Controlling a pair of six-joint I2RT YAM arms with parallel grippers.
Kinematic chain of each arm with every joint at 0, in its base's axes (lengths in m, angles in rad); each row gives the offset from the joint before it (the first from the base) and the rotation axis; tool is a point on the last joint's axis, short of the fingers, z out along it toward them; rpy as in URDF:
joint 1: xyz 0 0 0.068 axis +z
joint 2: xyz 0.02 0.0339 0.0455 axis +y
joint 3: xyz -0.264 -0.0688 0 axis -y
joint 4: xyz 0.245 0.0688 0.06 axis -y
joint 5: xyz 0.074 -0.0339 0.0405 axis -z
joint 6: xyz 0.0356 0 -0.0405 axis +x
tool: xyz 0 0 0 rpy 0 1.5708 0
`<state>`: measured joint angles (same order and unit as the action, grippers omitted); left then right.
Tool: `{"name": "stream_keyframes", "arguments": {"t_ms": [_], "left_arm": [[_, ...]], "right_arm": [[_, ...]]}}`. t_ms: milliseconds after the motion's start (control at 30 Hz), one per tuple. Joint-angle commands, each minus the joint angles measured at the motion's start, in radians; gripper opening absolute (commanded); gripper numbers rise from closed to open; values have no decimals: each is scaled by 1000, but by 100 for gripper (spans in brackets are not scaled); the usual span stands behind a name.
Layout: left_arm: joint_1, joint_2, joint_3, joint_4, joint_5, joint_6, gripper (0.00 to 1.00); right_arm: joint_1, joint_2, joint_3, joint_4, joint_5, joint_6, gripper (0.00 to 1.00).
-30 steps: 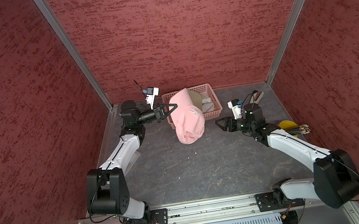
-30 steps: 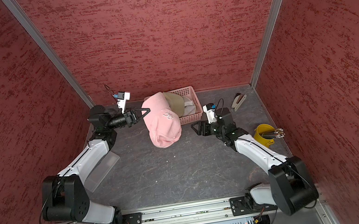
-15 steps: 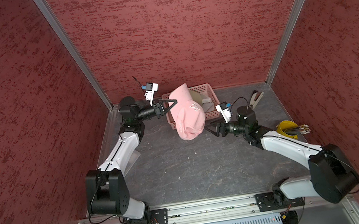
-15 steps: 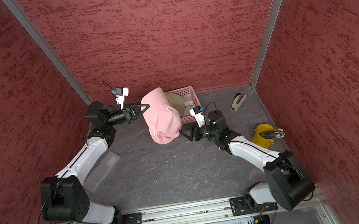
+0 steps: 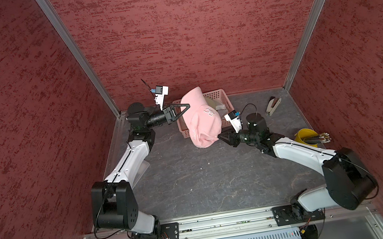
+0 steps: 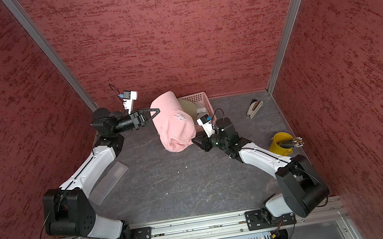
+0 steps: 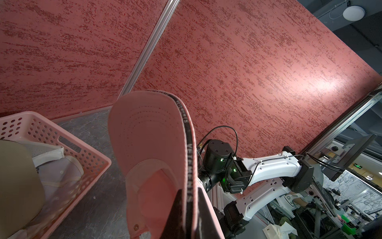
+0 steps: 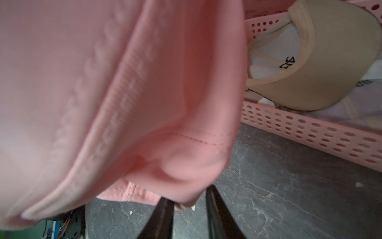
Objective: Turn the baseball cap inside out
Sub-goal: Turn over the baseball cap.
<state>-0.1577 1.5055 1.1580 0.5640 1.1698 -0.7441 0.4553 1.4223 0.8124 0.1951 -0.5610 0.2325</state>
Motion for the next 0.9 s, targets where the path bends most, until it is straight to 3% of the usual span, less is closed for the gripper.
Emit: {"name": "stream_keyframes", "arguments": {"t_ms": [0, 167, 300, 467, 567, 600, 667, 733, 867], "left_arm": [[-10, 7, 33, -11, -15, 13, 0], [2, 14, 10, 34, -100, -23, 0], [22, 28, -6, 150, -232, -131, 0], [20, 62, 11, 251, -299, -225, 0], [-3, 60, 13, 232, -326, -234, 0], [-14, 53, 11, 205, -341, -224, 0], [-34, 21, -4, 101, -419, -190, 0], [-57, -23, 1, -133, -554, -127, 0], [-92, -69, 45, -460, -811, -36, 0]], "right_arm": [[5, 0, 44, 21, 17, -2, 15], [6, -19, 3, 24, 6, 17, 1], [6, -16, -68, 72, -15, 63, 1], [5, 17, -158, 193, -59, 141, 3], [7, 53, -138, 202, -63, 163, 15], [7, 51, -121, 180, -51, 162, 24], [8, 15, -87, 112, -15, 144, 40], [8, -63, -49, -8, 68, 108, 55], [25, -246, -15, -186, 255, -1, 60]]}}
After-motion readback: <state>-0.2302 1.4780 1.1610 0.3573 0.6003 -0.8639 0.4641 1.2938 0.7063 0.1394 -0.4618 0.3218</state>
